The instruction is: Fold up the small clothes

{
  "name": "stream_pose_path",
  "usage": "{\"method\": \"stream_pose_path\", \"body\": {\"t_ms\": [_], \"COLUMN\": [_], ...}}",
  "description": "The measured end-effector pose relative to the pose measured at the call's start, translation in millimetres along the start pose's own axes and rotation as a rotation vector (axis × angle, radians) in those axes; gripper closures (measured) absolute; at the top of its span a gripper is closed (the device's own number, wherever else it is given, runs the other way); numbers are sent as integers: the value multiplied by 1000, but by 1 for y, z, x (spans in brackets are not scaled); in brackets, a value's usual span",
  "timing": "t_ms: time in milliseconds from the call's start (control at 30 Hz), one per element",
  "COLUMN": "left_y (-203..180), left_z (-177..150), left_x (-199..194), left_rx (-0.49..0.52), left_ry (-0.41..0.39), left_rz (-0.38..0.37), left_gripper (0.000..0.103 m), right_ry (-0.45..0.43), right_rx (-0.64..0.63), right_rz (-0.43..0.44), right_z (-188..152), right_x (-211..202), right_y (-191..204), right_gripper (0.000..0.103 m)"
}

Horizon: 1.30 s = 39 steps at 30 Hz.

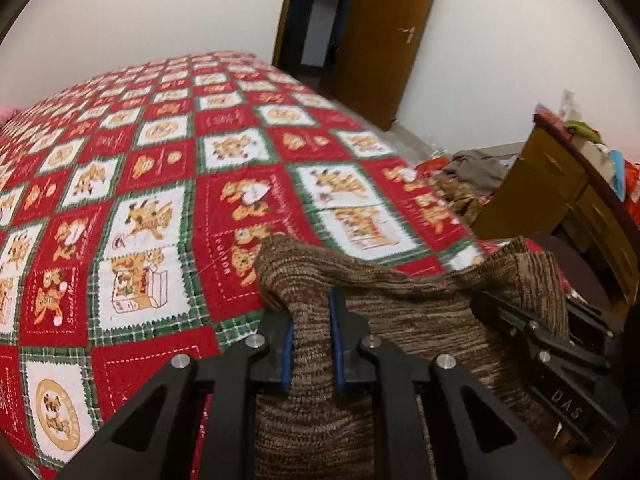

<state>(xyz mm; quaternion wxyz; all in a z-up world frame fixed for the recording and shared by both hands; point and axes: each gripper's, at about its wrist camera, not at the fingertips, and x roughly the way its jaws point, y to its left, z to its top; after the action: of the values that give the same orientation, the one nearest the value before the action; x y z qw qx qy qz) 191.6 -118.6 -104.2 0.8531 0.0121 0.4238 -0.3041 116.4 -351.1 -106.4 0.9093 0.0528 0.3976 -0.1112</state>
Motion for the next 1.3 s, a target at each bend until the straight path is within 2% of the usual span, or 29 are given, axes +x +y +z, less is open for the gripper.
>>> {"method": "stream_pose_path", "body": {"t_ms": [33, 67, 133, 233, 300, 333, 400, 467, 633, 800, 900, 967, 1033, 1100, 1167, 1200, 1233, 1300], "left_y": [1, 1, 3, 15, 25, 31, 43, 48, 36, 33, 37, 44, 52, 60, 63, 62, 60, 51], "left_z": [1, 2, 4, 5, 5, 5, 2, -2, -37, -77, -93, -98, -100, -105, -112, -117, -120, -122], "left_x": [3, 6, 11, 4, -8, -16, -33, -46, -72, -84, -79, -81, -80, -79, -79, -80, -81, -78], "left_rx": [-4, -7, -22, -55, -72, -80, -97, -88, 52, 75, 54, 2, -63, -119, -130, -122, -108, -57], "left_ry": [12, 31, 71, 80, 60, 38, -6, -18, -28, -14, 5, -6, 29, 58, 69, 57, 45, 39], "left_rz": [6, 21, 26, -19, 11, 19, 0, -9, 35, 49, 26, -12, -71, -132, -154, -159, -157, -145], "left_gripper": [84, 77, 72, 62, 42, 38, 37, 37, 37, 37, 37, 34, 32, 29, 25, 25, 24, 17], "right_ry": [20, 36, 47, -6, -75, -97, -160, -179, -129, -54, 1, 44, 71, 59, 18, -1, -20, -52], "right_rx": [-4, -4, 48, 144, 254, 287, 320, 255, 34, -50, -71, -48, -22, -3, 1, -1, -6, -2], "right_rz": [-5, -11, 17, 30, 44, 42, 37, 55, 53, 56, 57, 70, 67, 82, 90, 97, 108, 141], "right_z": [-1, -2, -2, 1, -1, -2, -8, -15, -51, -91, -106, -115, -122, -123, -110, -104, -94, -67], "right_x": [7, 13, 15, 0, -23, -32, -63, -90, -121, -117, -108, -100, -95, -100, -111, -116, -120, -118], "right_y": [-2, -4, -15, -37, -63, -70, -77, -62, 8, 46, 54, 53, 48, 46, 47, 47, 48, 52], "right_gripper": [76, 74, 63, 58, 58, 58, 58, 58, 58, 59, 59, 59, 59, 59, 59, 54, 35, 21]}}
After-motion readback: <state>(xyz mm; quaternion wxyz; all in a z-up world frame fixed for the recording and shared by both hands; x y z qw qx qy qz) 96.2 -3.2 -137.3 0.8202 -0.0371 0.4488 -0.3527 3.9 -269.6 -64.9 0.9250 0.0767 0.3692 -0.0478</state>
